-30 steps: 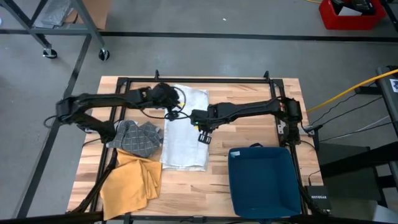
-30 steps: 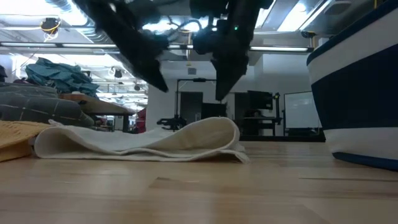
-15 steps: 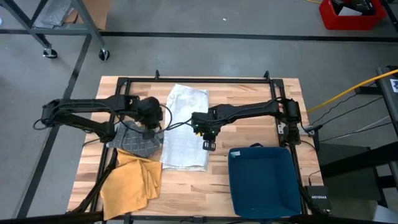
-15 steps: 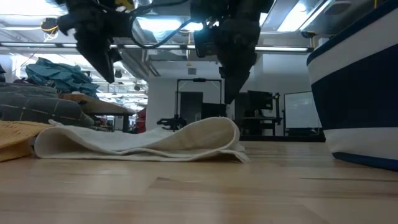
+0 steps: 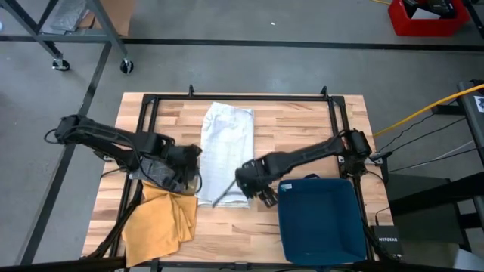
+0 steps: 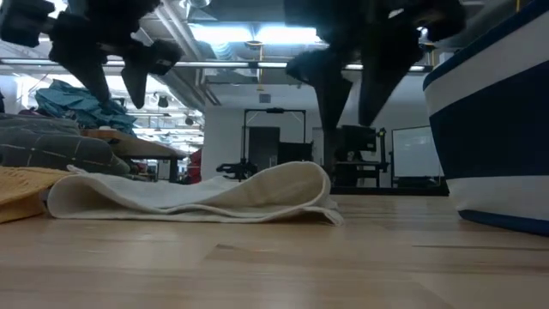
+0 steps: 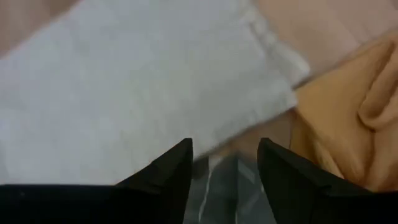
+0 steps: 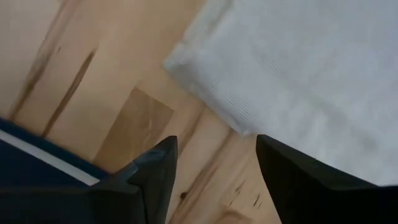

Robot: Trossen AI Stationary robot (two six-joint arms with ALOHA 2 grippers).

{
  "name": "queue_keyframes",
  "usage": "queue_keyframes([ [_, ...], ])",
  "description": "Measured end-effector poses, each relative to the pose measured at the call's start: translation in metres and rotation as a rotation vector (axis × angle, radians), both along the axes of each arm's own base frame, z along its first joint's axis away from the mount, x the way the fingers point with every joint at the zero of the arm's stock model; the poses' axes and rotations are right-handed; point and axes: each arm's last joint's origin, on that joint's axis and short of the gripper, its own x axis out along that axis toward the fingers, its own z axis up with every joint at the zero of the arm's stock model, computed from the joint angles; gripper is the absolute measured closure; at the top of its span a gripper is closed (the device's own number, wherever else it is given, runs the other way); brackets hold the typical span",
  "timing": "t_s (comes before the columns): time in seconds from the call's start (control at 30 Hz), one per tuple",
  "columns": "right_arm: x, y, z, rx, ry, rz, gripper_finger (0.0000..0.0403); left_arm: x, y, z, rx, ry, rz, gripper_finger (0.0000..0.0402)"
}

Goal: Fold towel
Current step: Fold the white towel

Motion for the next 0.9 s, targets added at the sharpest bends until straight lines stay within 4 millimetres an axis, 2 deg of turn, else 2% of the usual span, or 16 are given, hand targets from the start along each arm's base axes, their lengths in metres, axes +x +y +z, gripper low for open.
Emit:
queue_keyframes([
  [0.1, -0.001, 0.014, 0.001, -0.061, -0.05, 0.061, 0.0178, 0.009, -0.014, -0.012, 0.053, -0.007, -0.088, 0.0231],
  [0.23, 0.004, 0.023, -0.004, -0.112, -0.101, 0.078, 0.0178, 0.017, -0.028, -0.031, 0.147, 0.041, -0.186, 0.0231],
  [0.4, 0.011, 0.028, -0.024, -0.126, -0.073, 0.083, 0.0178, 0.019, -0.041, -0.062, 0.198, 0.165, -0.244, 0.0231],
  [0.53, 0.014, 0.028, -0.043, -0.148, -0.02, 0.085, 0.0178, 0.022, -0.049, -0.079, 0.29, 0.207, -0.253, 0.0231],
  [0.7, 0.016, 0.029, -0.058, -0.169, 0.011, 0.084, 0.0178, 0.032, -0.058, -0.09, 0.311, 0.159, -0.241, 0.0231],
  [0.9, 0.018, 0.03, -0.071, -0.138, 0.052, 0.093, 0.0178, 0.043, -0.063, -0.094, 0.269, 0.076, -0.179, 0.0231],
])
